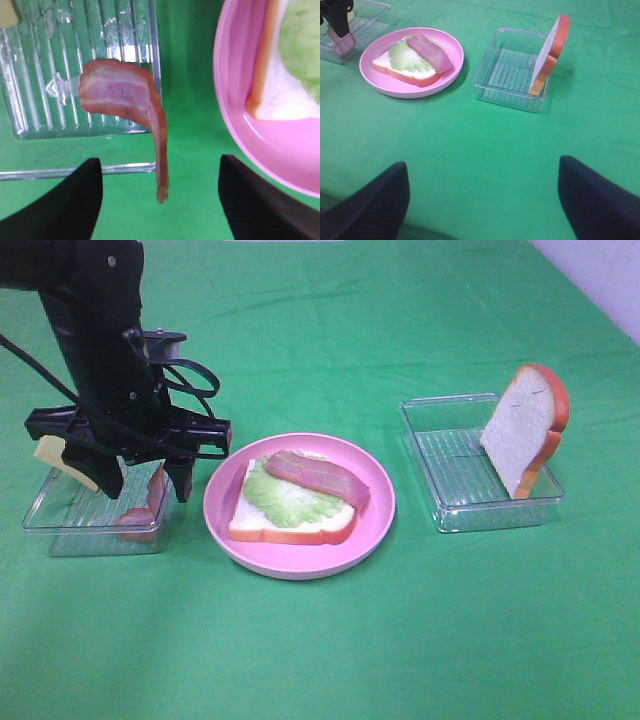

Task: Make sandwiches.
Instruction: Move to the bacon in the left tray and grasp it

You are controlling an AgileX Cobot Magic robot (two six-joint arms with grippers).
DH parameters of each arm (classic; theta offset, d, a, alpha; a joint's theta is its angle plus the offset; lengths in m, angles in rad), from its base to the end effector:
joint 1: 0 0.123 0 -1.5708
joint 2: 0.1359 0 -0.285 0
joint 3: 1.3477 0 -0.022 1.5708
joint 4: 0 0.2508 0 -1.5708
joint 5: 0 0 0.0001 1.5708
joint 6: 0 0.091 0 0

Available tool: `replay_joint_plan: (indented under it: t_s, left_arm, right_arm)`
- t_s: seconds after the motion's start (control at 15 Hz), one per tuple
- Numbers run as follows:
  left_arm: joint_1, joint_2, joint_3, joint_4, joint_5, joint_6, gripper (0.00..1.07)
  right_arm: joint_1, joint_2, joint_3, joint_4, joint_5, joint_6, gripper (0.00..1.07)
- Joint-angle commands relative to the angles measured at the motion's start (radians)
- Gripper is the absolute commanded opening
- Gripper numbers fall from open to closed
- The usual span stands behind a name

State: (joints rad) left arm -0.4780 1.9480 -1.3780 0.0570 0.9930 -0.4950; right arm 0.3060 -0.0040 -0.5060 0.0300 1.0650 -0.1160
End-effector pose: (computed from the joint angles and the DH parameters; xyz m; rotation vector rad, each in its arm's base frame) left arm 0.3402 -0.1713 0.1839 0.0180 3.0346 -0.0014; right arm -0.0068 0.0004 0.2786 -0.4292 1.9961 0.1549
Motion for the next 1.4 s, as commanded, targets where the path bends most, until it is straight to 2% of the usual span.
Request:
replay_joint_plan:
  t_s: [0.07, 0.2, 0.27, 0.67, 1.0, 1.27, 1.4]
  left_arm:
    - [-0.002, 0.012, 0.008, -0.004, -0.03, -0.009, 0.64]
    - [-0.002, 0.012, 0.008, -0.004, -0.027, -0.006, 0.63]
    - [-0.002, 0.018, 0.008, -0.004, -0.016, -0.006, 0.56]
    - [-0.002, 0.02, 0.008, -0.003, -0.009, -0.002, 0.33]
    - [-0.002, 0.02, 0.008, 0.025, 0.003, -0.002, 0.01]
    - [-0.002, 0.018, 0.008, 0.028, 0.005, 0.002, 0.0]
    - [-0.002, -0.019, 0.005, 0.012, 0.0, 0.021, 0.0]
  right_arm:
    - [0.004, -0.023, 0.004, -0.003, -0.008, -0.003, 0.75]
    - [0.004, -0.023, 0.004, -0.003, -0.008, -0.003, 0.75]
    - [0.004, -0.023, 0.004, -0.003, -0.008, -0.003, 0.75]
    - [0.004, -0.023, 0.004, -0.003, -0.008, -0.003, 0.75]
    - [0.004, -0.023, 0.004, -0.003, -0.008, -0.003, 0.75]
    - [0.004, -0.023, 0.004, -0.003, -0.008, -0.003, 0.75]
    - [0.004, -0.023, 0.004, -0.003, -0.008, -0.003, 0.75]
